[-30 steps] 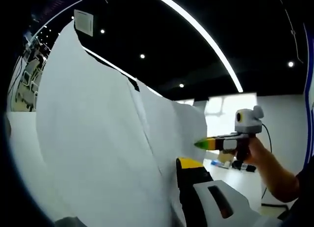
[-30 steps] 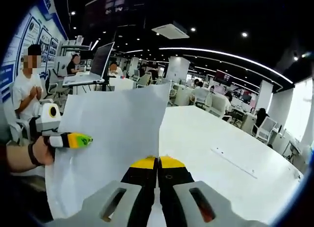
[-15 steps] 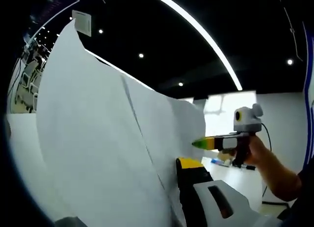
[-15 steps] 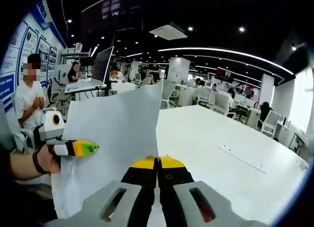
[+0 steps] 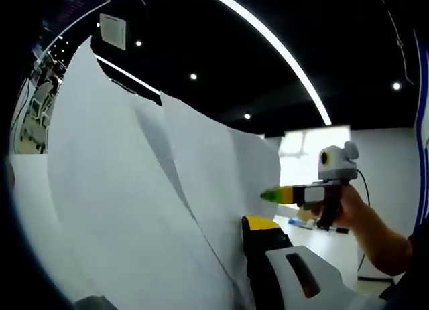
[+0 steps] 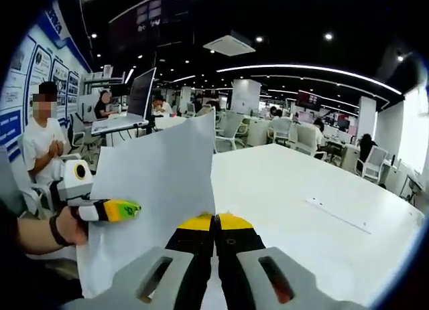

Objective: Organize the stack of printing papers by aligning and flattening the scattered papers on the table

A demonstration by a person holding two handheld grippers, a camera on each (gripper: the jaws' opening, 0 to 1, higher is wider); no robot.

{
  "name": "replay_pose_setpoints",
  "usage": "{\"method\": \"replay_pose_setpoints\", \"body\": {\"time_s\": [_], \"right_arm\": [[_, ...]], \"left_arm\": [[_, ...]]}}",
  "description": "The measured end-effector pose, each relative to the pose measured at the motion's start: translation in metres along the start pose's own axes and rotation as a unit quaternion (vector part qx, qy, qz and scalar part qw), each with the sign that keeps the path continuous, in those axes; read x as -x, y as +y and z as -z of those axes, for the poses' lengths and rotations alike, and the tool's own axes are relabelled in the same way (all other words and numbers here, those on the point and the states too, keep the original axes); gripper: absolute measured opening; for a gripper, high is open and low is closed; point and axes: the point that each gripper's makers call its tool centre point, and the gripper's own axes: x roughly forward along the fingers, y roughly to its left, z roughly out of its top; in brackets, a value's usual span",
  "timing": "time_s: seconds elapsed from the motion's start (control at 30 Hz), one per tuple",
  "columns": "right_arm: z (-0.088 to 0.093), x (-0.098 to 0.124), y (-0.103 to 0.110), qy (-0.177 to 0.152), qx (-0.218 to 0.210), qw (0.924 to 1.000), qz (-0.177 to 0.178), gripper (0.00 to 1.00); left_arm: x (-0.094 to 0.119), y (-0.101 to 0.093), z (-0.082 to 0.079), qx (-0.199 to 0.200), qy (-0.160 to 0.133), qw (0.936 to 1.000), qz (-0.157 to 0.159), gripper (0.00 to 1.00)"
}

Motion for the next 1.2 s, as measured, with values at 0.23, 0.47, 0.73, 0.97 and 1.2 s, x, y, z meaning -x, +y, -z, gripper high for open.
{"method": "replay_pose_setpoints", "body": {"time_s": [0.23,0.47,0.73,0.97,1.2], "right_arm": [[0.001,-0.004,0.008,-0.001,-0.005,1.0000,-0.007,0.00],[0.000,-0.007,0.018,-0.002,-0.005,0.9999,-0.016,0.00],[0.001,-0.010,0.028,-0.003,-0.009,0.9997,-0.025,0.00],[0.000,-0.018,0.028,-0.001,-0.014,0.9995,-0.029,0.00],[-0.003,-0.022,0.034,-0.002,-0.017,0.9992,-0.036,0.00]], "left_arm": [[0.000,0.000,0.000,0.000,-0.001,1.0000,0.001,0.18],[-0.001,-0.001,0.000,0.001,-0.001,1.0000,0.002,0.18],[-0.001,-0.002,0.001,-0.001,0.000,1.0000,0.003,0.18],[-0.001,-0.002,0.000,0.000,-0.001,1.0000,0.003,0.18],[-0.001,-0.002,0.000,-0.001,-0.001,1.0000,0.005,0.18]]}}
